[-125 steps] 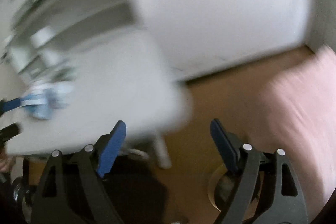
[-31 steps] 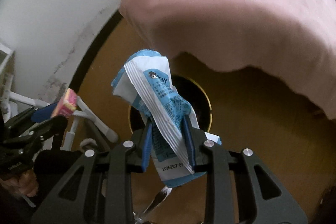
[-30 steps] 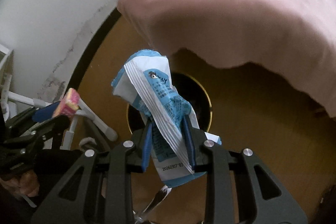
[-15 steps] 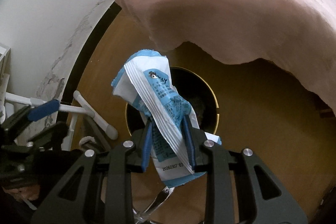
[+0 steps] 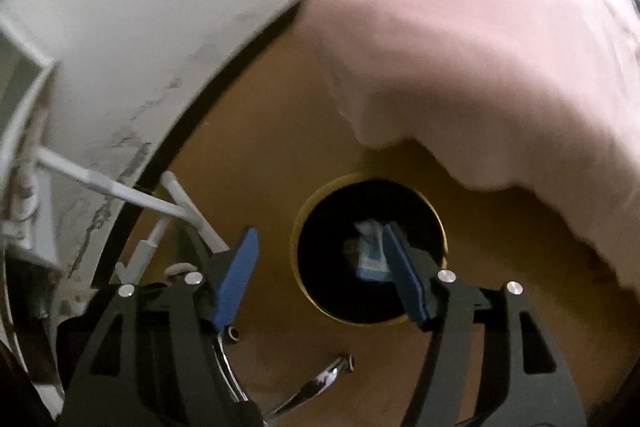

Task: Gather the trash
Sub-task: 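Carry both items over the bin and open both tools to drop them, then grasp the white tissue with the right tool while the left tool grasps crumpled paper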

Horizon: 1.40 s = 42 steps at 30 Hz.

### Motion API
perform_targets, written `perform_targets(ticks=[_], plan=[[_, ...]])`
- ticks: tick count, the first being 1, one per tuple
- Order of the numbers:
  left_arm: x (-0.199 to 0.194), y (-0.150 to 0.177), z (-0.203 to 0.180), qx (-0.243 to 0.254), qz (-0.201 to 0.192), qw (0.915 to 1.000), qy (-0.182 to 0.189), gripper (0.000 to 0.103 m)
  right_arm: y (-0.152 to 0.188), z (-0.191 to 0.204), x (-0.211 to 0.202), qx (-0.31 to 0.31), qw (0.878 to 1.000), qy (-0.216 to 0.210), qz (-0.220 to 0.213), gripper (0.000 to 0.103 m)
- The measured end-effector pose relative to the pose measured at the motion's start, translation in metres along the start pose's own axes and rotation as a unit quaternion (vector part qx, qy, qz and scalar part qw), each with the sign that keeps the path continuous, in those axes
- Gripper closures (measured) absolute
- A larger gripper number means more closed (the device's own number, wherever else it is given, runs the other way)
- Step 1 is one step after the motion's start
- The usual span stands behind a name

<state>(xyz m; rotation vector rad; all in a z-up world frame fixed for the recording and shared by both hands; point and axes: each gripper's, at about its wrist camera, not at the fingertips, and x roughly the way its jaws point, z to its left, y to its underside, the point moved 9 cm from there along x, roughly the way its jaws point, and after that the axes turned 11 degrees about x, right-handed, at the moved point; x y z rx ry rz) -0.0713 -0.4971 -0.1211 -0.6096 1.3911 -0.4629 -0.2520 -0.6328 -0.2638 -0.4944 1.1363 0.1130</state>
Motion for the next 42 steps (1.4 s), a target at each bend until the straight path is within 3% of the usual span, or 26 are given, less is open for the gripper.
perform_targets(ticks=[4, 9, 12, 16, 18, 21, 25, 34, 37, 38, 39, 42], plan=[[-0.090, 0.032, 0.056, -0.038, -0.028, 0.9966, -0.069, 0.010, -0.007, 0.096, -0.057, -0.084, 0.994, -0.046, -0.051, 0.027], [-0.187, 0.114, 0.139, -0.114, -0.030, 0.9776, -0.174, 0.010, 0.035, 0.254, -0.108, -0.217, 0.964, -0.136, -0.071, 0.026], [-0.240, 0.182, 0.187, -0.178, -0.019, 0.9533, -0.243, 0.010, 0.079, 0.343, -0.120, -0.289, 0.936, -0.191, -0.059, 0.026], [-0.297, 0.272, 0.229, -0.263, -0.002, 0.9134, -0.310, 0.010, 0.138, 0.439, -0.114, -0.368, 0.900, -0.233, -0.027, 0.026], [-0.317, 0.302, 0.242, -0.295, 0.003, 0.8970, -0.330, 0.010, 0.152, 0.464, -0.106, -0.384, 0.891, -0.240, -0.016, 0.026], [-0.332, 0.332, 0.250, -0.329, 0.001, 0.8840, -0.332, 0.010, 0.170, 0.499, -0.089, -0.398, 0.886, -0.237, -0.002, 0.026], [-0.337, 0.349, 0.252, -0.350, 0.004, 0.8748, -0.335, 0.010, 0.177, 0.518, -0.067, -0.409, 0.884, -0.226, 0.008, 0.026], [-0.329, 0.355, 0.260, -0.345, 0.006, 0.8767, -0.336, 0.010, 0.184, 0.528, -0.040, -0.420, 0.880, -0.222, 0.025, 0.029], [-0.329, 0.359, 0.269, -0.349, 0.013, 0.8718, -0.343, 0.010, 0.186, 0.527, -0.037, -0.426, 0.877, -0.220, 0.029, 0.045], [-0.331, 0.360, 0.274, -0.355, 0.013, 0.8690, -0.344, 0.010, 0.188, 0.527, -0.036, -0.428, 0.875, -0.223, 0.035, 0.062], [-0.332, 0.361, 0.278, -0.362, 0.012, 0.8665, -0.343, 0.010, 0.188, 0.525, -0.037, -0.429, 0.874, -0.225, 0.037, 0.071], [-0.335, 0.361, 0.302, -0.390, 0.009, 0.8582, -0.333, 0.010, 0.184, 0.522, -0.047, -0.426, 0.873, -0.235, 0.024, 0.081]])
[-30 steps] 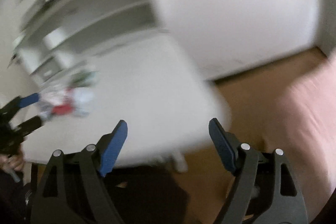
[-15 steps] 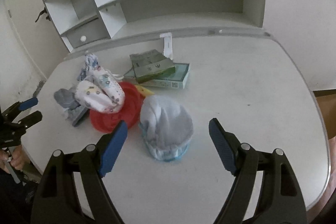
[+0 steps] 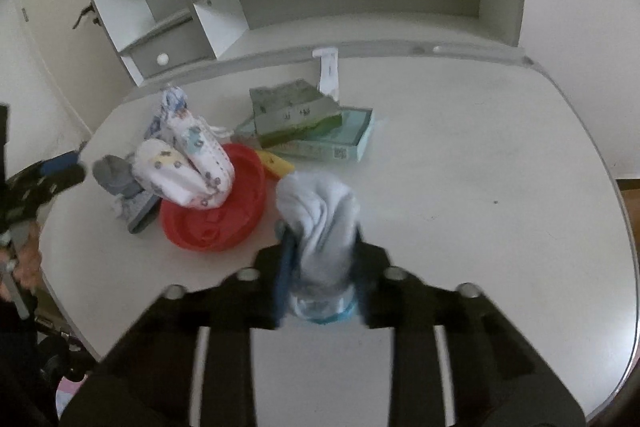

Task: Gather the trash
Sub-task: 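Grasp the white tissue with the right tool while the left tool grasps crumpled paper, then carry both items over the bin and open both tools to drop them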

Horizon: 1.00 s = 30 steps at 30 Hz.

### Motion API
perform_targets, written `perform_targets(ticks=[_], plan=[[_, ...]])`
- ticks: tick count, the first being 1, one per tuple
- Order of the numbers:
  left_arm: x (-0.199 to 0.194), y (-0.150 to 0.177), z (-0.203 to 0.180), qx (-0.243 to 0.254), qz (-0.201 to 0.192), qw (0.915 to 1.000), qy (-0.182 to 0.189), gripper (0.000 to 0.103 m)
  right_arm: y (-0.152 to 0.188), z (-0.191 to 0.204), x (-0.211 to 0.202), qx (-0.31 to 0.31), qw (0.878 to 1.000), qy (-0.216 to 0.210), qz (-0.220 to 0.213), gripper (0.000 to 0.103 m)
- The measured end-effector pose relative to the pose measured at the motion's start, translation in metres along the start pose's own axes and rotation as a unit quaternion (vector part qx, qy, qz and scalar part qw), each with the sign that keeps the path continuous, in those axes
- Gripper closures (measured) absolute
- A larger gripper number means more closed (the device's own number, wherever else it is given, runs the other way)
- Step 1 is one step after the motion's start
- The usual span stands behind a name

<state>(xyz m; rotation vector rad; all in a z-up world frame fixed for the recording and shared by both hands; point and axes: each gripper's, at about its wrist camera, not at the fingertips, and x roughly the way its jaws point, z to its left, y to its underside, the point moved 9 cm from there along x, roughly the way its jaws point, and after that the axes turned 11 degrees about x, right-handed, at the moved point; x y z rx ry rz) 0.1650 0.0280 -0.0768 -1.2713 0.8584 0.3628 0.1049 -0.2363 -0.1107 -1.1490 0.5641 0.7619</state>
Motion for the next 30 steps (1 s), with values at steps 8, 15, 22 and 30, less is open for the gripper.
perform_targets(ticks=[8, 15, 22, 30], plan=[[0.065, -0.055, -0.007, -0.011, 0.059, 0.9981, 0.017, 0.010, -0.008, -0.013, -0.042, 0.022, 0.999, -0.011, -0.041, 0.081], [0.112, -0.051, -0.002, -0.067, 0.126, 0.9897, 0.014, 0.016, 0.001, -0.025, -0.043, 0.033, 0.999, -0.013, -0.035, 0.081], [0.104, -0.068, -0.004, -0.068, 0.098, 0.9928, 0.007, 0.066, 0.002, -0.037, -0.053, 0.042, 0.998, -0.006, -0.047, 0.081], [0.034, -0.122, -0.026, -0.050, -0.001, 0.9986, -0.014, 0.066, -0.007, -0.068, -0.090, 0.071, 0.993, 0.023, -0.090, 0.081]])
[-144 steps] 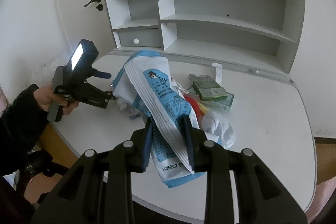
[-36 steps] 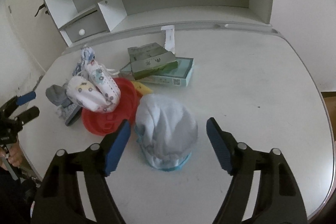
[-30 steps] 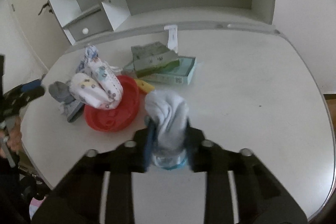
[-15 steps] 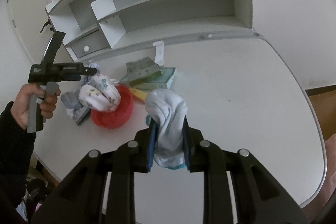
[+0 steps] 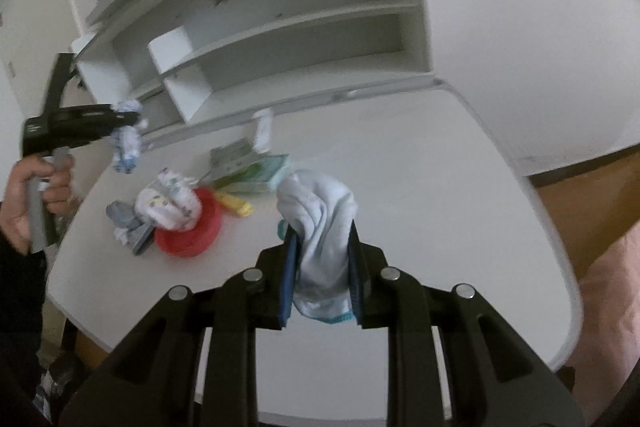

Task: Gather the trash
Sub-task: 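Carry both items over the bin and open both tools to drop them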

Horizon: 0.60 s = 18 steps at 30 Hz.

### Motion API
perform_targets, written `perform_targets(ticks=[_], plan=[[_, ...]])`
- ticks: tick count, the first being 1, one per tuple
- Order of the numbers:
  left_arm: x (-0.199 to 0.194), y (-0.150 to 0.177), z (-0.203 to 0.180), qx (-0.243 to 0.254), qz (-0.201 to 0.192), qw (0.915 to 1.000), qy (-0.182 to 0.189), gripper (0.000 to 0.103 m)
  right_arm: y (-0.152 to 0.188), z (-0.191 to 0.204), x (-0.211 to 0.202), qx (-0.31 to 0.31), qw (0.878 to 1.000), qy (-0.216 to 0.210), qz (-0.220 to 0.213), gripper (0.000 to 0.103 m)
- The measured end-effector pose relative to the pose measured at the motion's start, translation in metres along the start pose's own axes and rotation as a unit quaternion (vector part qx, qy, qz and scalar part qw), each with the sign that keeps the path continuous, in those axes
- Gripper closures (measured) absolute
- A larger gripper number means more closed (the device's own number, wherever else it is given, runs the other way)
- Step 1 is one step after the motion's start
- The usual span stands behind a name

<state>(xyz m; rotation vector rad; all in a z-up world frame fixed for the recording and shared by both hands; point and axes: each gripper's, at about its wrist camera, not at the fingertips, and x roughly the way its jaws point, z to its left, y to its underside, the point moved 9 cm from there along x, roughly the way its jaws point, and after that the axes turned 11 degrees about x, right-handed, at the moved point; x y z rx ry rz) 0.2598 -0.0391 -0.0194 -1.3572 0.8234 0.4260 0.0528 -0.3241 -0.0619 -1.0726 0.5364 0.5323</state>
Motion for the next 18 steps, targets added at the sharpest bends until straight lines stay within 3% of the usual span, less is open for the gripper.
perform_targets(ticks=[4, 6, 8, 11, 16, 18], plan=[[-0.027, -0.003, -0.079, 0.057, -0.023, 0.9963, 0.059, 0.066, 0.001, -0.049, -0.029, 0.043, 0.998, 0.037, -0.022, 0.081], [-0.037, 0.004, -0.135, 0.091, -0.030, 0.9900, 0.103, 0.066, 0.007, -0.082, -0.048, 0.071, 0.995, 0.063, -0.033, 0.081], [-0.047, 0.021, -0.205, 0.138, -0.034, 0.9774, 0.156, 0.066, 0.019, -0.122, -0.072, 0.106, 0.989, 0.094, -0.047, 0.081], [-0.058, 0.055, -0.312, 0.206, -0.037, 0.9507, 0.229, 0.066, 0.044, -0.185, -0.110, 0.158, 0.975, 0.144, -0.065, 0.081], [-0.069, 0.138, -0.473, 0.294, -0.009, 0.8888, 0.351, 0.066, 0.105, -0.285, -0.170, 0.252, 0.940, 0.215, -0.080, 0.081], [-0.067, 0.178, -0.530, 0.330, 0.000, 0.8636, 0.381, 0.066, 0.138, -0.322, -0.190, 0.288, 0.923, 0.242, -0.078, 0.081]])
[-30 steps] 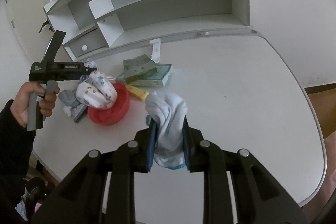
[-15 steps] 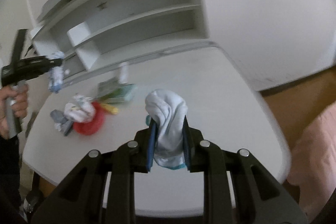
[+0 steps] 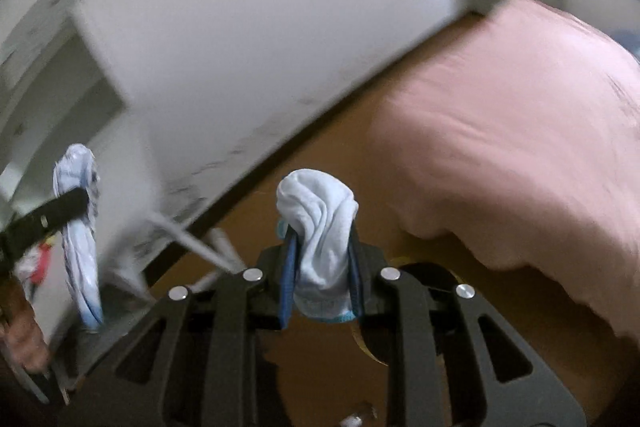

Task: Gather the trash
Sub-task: 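Carry both items over the bin and open both tools to drop them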

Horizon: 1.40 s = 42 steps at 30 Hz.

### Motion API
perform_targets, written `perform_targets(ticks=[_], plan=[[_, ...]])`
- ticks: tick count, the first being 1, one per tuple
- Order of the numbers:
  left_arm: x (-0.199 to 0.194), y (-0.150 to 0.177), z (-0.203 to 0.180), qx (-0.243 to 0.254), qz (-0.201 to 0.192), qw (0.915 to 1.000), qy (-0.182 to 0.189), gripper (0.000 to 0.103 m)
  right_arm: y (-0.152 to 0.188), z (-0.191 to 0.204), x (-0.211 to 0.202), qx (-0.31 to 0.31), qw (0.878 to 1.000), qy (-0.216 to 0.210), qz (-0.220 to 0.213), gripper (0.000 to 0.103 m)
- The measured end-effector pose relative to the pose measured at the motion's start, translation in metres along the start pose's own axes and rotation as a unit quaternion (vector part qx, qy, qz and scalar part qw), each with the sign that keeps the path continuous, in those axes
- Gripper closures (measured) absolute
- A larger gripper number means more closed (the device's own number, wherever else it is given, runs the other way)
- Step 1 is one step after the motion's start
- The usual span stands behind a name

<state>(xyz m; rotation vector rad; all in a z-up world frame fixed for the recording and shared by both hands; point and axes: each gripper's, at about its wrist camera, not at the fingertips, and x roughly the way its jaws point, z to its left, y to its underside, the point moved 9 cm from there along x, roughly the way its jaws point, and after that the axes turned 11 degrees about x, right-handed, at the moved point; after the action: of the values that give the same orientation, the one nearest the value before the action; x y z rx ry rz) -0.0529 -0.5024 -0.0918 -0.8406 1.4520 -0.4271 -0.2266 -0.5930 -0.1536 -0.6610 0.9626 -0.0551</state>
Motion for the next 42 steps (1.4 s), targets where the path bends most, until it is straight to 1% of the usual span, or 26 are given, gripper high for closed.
perform_targets(ticks=[1, 3, 4, 5, 6, 7, 8, 10, 12, 13, 14, 17, 18, 21, 24, 28, 30, 31, 32, 34, 35, 36, 38, 39, 40, 42], plan=[[0.016, 0.002, -0.015, 0.009, 0.005, 0.9999, 0.012, 0.066, 0.003, -0.024, 0.002, 0.014, 1.000, 0.016, 0.003, 0.081], [0.062, 0.012, -0.053, 0.033, 0.022, 0.9981, 0.046, 0.066, 0.013, -0.069, 0.010, 0.044, 0.998, 0.044, 0.015, 0.081], [0.081, 0.018, -0.067, 0.044, 0.032, 0.9971, 0.053, 0.066, 0.019, -0.089, 0.016, 0.058, 0.997, 0.055, 0.024, 0.081], [0.098, 0.025, -0.074, 0.051, 0.042, 0.9961, 0.059, 0.066, 0.027, -0.110, 0.024, 0.074, 0.994, 0.067, 0.035, 0.081], [0.112, 0.032, -0.081, 0.054, 0.050, 0.9950, 0.067, 0.066, 0.033, -0.124, 0.032, 0.085, 0.993, 0.074, 0.045, 0.081], [0.135, 0.044, -0.092, 0.060, 0.062, 0.9931, 0.080, 0.065, 0.040, -0.138, 0.040, 0.098, 0.990, 0.080, 0.057, 0.081], [0.147, 0.051, -0.097, 0.062, 0.069, 0.9923, 0.082, 0.065, 0.049, -0.151, 0.052, 0.111, 0.988, 0.084, 0.072, 0.081], [0.178, 0.072, -0.104, 0.067, 0.090, 0.9902, 0.083, 0.065, 0.060, -0.166, 0.070, 0.128, 0.983, 0.087, 0.095, 0.081], [0.211, 0.091, -0.104, 0.055, 0.117, 0.9869, 0.097, 0.065, 0.072, -0.175, 0.088, 0.137, 0.980, 0.089, 0.115, 0.081], [0.224, 0.098, -0.103, 0.051, 0.127, 0.9858, 0.098, 0.065, 0.077, -0.177, 0.096, 0.137, 0.979, 0.091, 0.123, 0.081], [0.230, 0.109, -0.104, 0.050, 0.132, 0.9853, 0.095, 0.065, 0.082, -0.178, 0.105, 0.137, 0.978, 0.092, 0.131, 0.081], [0.253, 0.127, -0.094, 0.042, 0.147, 0.9842, 0.089, 0.065, 0.092, -0.181, 0.122, 0.132, 0.976, 0.093, 0.149, 0.081], [0.262, 0.126, -0.096, 0.036, 0.152, 0.9835, 0.091, 0.065, 0.093, -0.182, 0.125, 0.131, 0.975, 0.094, 0.153, 0.081], [0.273, 0.137, -0.088, 0.029, 0.165, 0.9821, 0.086, 0.065, 0.097, -0.184, 0.134, 0.130, 0.974, 0.095, 0.162, 0.081], [0.276, 0.135, -0.088, 0.021, 0.166, 0.9814, 0.095, 0.065, 0.096, -0.183, 0.138, 0.131, 0.973, 0.095, 0.162, 0.080], [0.275, 0.136, -0.090, 0.021, 0.175, 0.9802, 0.091, 0.064, 0.098, -0.177, 0.138, 0.131, 0.973, 0.095, 0.163, 0.081], [0.277, 0.133, -0.089, 0.018, 0.174, 0.9807, 0.088, 0.061, 0.098, -0.179, 0.141, 0.130, 0.973, 0.094, 0.163, 0.080], [0.279, 0.133, -0.089, 0.017, 0.174, 0.9807, 0.087, 0.057, 0.098, -0.179, 0.139, 0.130, 0.974, 0.094, 0.163, 0.080], [0.279, 0.134, -0.089, 0.017, 0.175, 0.9807, 0.086, 0.057, 0.097, -0.179, 0.138, 0.131, 0.974, 0.093, 0.161, 0.080], [0.278, 0.135, -0.087, 0.016, 0.175, 0.9807, 0.084, 0.056, 0.096, -0.178, 0.135, 0.132, 0.975, 0.088, 0.157, 0.077], [0.277, 0.135, -0.087, 0.016, 0.175, 0.9809, 0.084, 0.055, 0.096, -0.178, 0.135, 0.131, 0.975, 0.087, 0.155, 0.071], [0.277, 0.135, -0.087, 0.015, 0.173, 0.9811, 0.084, 0.053, 0.095, -0.177, 0.134, 0.131, 0.976, 0.087, 0.154, 0.067], [0.277, 0.135, -0.086, 0.015, 0.172, 0.9816, 0.082, 0.049, 0.094, -0.176, 0.133, 0.131, 0.976, 0.086, 0.151, 0.064], [0.276, 0.135, -0.086, 0.015, 0.170, 0.9819, 0.081, 0.046, 0.094, -0.177, 0.130, 0.131, 0.976, 0.086, 0.150, 0.059], [0.275, 0.135, -0.086, 0.015, 0.169, 0.9822, 0.080, 0.045, 0.094, -0.177, 0.129, 0.131, 0.976, 0.085, 0.149, 0.056], [0.272, 0.135, -0.084, 0.014, 0.165, 0.9832, 0.076, 0.040, 0.092, -0.174, 0.126, 0.129, 0.978, 0.084, 0.143, 0.043]])
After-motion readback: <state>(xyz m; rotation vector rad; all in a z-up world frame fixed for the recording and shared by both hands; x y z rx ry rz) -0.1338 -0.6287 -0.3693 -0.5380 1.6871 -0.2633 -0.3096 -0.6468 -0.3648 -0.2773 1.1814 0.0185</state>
